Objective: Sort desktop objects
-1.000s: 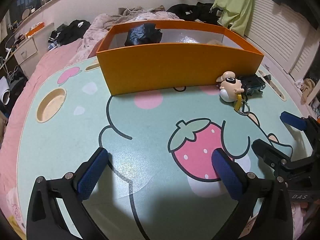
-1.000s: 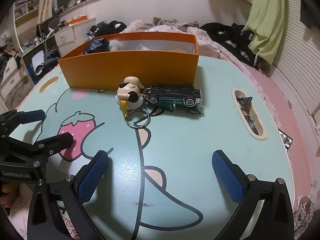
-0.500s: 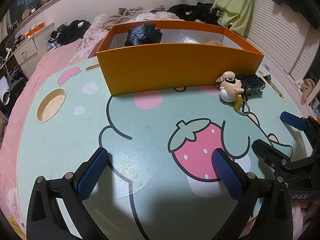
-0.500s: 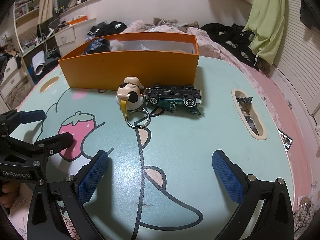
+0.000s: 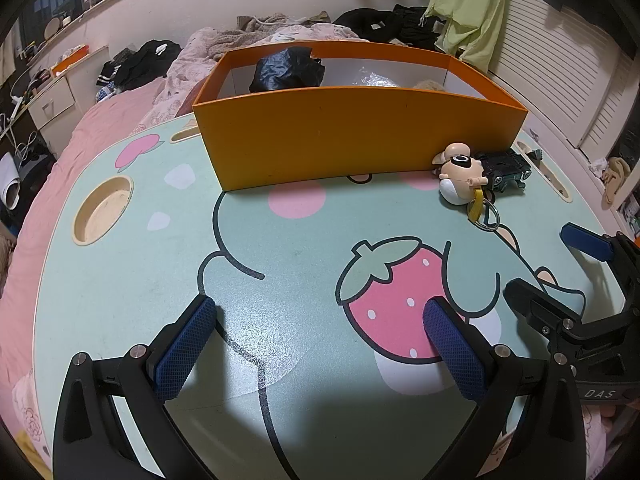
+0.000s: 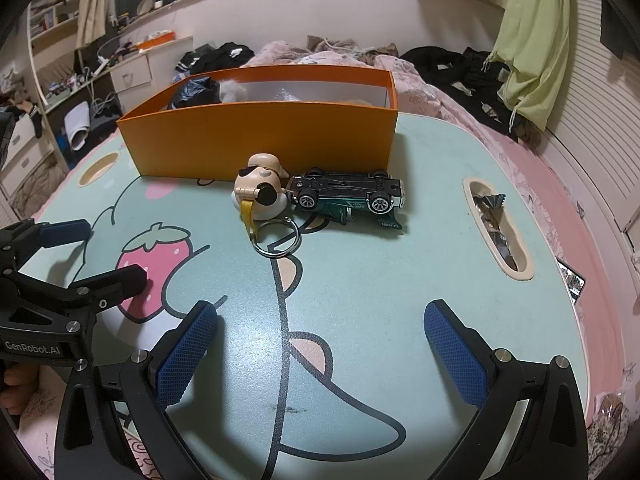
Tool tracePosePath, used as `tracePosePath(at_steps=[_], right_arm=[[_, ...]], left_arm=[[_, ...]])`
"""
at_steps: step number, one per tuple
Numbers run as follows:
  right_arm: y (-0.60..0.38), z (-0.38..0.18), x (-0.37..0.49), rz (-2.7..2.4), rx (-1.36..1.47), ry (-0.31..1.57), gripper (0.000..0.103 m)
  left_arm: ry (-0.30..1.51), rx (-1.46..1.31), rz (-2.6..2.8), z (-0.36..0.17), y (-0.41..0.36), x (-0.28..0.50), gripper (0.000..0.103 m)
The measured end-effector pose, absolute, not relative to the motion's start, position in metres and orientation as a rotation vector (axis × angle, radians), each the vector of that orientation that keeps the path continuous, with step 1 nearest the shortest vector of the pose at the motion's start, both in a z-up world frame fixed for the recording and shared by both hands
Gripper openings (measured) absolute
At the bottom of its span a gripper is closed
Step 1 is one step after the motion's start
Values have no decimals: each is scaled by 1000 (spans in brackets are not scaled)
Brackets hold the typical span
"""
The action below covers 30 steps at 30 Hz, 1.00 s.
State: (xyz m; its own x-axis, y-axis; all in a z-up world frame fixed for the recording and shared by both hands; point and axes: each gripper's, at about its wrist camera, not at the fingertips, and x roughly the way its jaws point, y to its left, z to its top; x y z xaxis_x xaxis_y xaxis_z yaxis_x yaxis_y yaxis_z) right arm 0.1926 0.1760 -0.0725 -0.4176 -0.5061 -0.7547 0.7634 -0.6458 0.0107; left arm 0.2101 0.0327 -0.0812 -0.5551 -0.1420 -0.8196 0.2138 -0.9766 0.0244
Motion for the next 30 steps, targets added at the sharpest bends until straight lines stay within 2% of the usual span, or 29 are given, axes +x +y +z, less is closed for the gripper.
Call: tracePosePath(at_steps=[10,21,30], right_arm=[[177,-72,191,-2122,964,418,103],[197,-54,161,-2157,1014,126,102],[149,-35,133,-2201,974,278,98]], left_arm=[[116,1361,-2603,-81,33,210,103],[116,1361,-2603,-81,33,210,103],[118,1361,-2602,-81,32,210,103]])
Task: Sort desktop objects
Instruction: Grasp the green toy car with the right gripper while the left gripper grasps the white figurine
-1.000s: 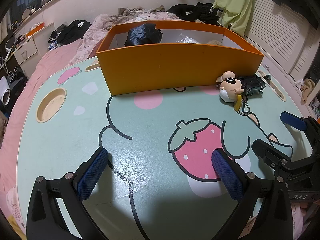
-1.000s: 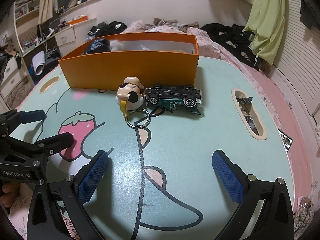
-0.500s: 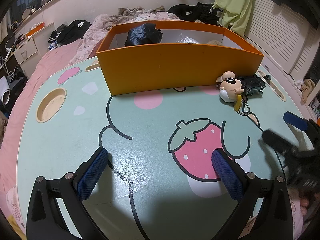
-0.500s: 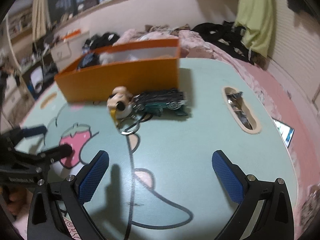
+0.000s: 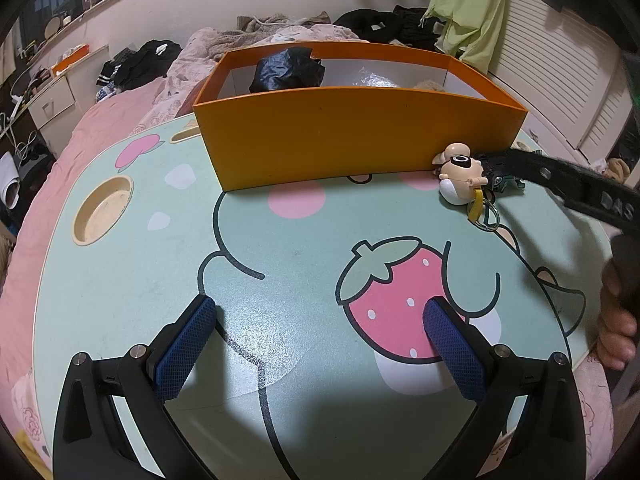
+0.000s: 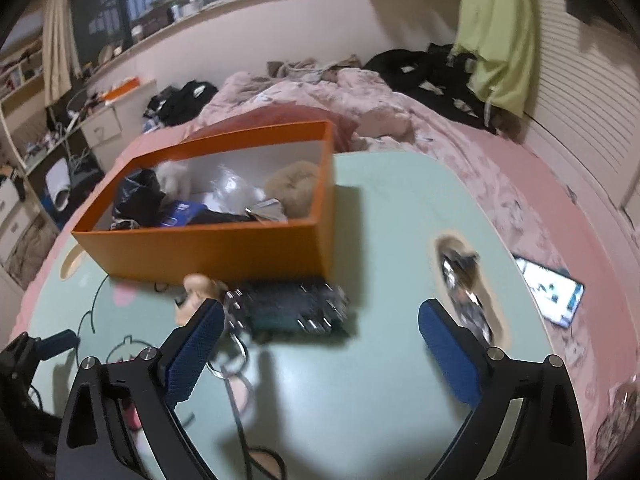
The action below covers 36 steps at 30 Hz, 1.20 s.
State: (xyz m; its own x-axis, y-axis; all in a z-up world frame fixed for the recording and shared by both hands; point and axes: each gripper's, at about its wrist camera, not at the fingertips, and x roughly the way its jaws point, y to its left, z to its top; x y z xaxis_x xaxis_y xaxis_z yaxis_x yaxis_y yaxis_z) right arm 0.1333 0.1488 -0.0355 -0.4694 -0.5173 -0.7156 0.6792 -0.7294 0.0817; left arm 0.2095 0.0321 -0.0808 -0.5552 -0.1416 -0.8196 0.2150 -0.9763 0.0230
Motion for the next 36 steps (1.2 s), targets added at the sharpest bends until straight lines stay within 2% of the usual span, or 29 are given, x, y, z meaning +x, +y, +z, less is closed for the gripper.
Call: tracePosePath(at_steps=[2,5,7,10,20,29,31,33,34,35,36], right_arm=[[136,-36,133,-2211,963,335,96],[121,-45,128,-2174,998,380,86],[116,-51,124,-2141,1026,393,74],[115,-53,129,-2132,1001,405,73],[170,-35,146,-2159,915,211,73],[195,-35,153,-2200,909,161,73],[197,-35,151,-2237,917,166,73],[203,-37,145,-2207,938,118,73],[205,-37,144,-2209,942,111,73],[206,-37,144,-2213,938,116,73],[206,-38,145,-2215,934,127,73]], left_arm=[[118,1361,-2602,-81,32,210,103],[118,1360,-2602,-81,32,210,103],[118,1360,-2602,-81,32,210,103],[119,1360,-2603,-81,32,210,103],[125,1371,-2606,-81,33,210,103],[220,1353,-2744,-45,60,161,102],[204,1341,-2733,-44,65,146,95],[144,1354,-2701,-51,68,131,80],[126,1371,-2682,-55,69,127,76],[131,1396,-2680,-60,69,124,64],[147,1425,-2689,-64,67,121,47]])
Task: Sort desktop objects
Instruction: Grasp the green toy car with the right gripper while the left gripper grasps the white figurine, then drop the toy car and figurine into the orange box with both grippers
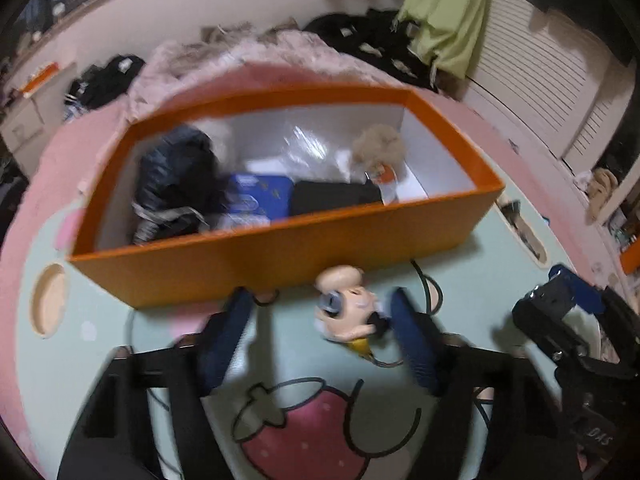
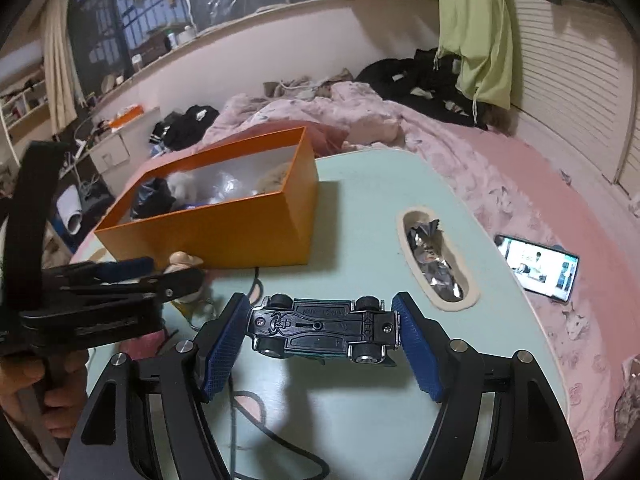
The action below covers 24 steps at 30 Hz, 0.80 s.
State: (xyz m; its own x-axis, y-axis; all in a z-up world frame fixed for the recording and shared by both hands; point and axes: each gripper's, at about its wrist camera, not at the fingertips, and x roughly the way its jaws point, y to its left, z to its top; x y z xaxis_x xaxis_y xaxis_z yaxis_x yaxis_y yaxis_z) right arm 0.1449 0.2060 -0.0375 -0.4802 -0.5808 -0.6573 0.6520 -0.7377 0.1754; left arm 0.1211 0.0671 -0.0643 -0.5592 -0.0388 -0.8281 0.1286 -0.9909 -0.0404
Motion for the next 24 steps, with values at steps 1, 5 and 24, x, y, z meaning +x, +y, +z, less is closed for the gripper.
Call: tracePosePath(at_steps=[1,5,24], right_arm=[[205,-38,145,-2212,935,133,73],[203,-38,150,-2207,922,152,73],[102,33,127,-2191,697,277,74]], left_arm=[[163,1461,-2696,-70,67,120,40],[132,1401,-2725,-63,66,131,38],[136,1009,-2782,36,-4,118,39]])
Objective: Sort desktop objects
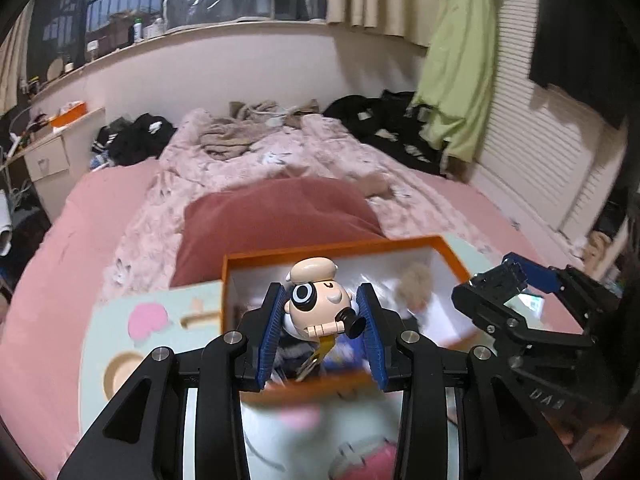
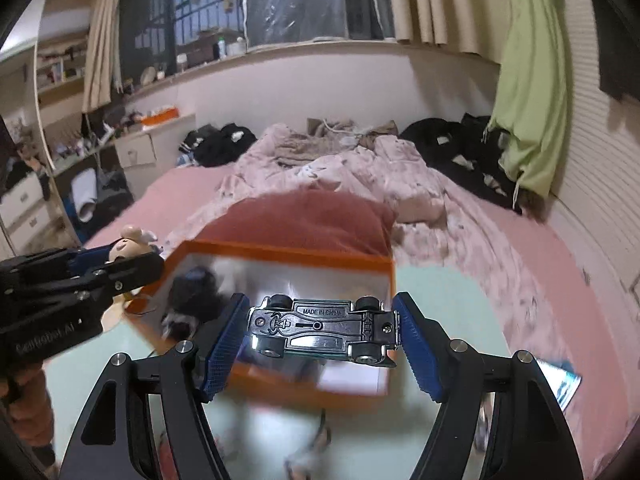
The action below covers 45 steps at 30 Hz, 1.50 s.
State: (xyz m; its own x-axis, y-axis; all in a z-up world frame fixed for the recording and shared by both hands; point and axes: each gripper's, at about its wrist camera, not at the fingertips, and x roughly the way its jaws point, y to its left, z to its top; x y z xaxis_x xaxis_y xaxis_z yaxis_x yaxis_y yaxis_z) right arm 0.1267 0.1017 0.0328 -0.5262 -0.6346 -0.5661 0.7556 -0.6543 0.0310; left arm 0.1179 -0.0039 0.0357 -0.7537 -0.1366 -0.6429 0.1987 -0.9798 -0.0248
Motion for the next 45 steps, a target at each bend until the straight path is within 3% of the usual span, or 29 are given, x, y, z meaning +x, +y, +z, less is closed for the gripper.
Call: tracePosePath(at_steps=[1,3,4,7,9,31,35,45], right_arm=[[92,28,121,-2204,706,291,75],[76,13,109,-2198,762,314,79],[71,4,105,-2193,798,327,82],[65,-16,109,-2199,789,395,87],[67,-19,118,-2220,713,436,88],[102,-16,154,-2186,729,365,88],[124,2,166,-2206,696,270,100],[160,-14,202,-2179,781,332,101]], left_arm=[[148,1018,-2747,31,-10,108,40],[180,1070,-2663,17,-20,96,67],[204,1106,-2627,7,-26,91,72],[275,1166,-2659,-18,-34,93,76],[185,1100,-2714,-21,-27,100,79],[193,942,-2807,-11,-6,166,80],[156,849,-2888,11,13,192,83],[169,1085,-2764,-26,28,217,83]])
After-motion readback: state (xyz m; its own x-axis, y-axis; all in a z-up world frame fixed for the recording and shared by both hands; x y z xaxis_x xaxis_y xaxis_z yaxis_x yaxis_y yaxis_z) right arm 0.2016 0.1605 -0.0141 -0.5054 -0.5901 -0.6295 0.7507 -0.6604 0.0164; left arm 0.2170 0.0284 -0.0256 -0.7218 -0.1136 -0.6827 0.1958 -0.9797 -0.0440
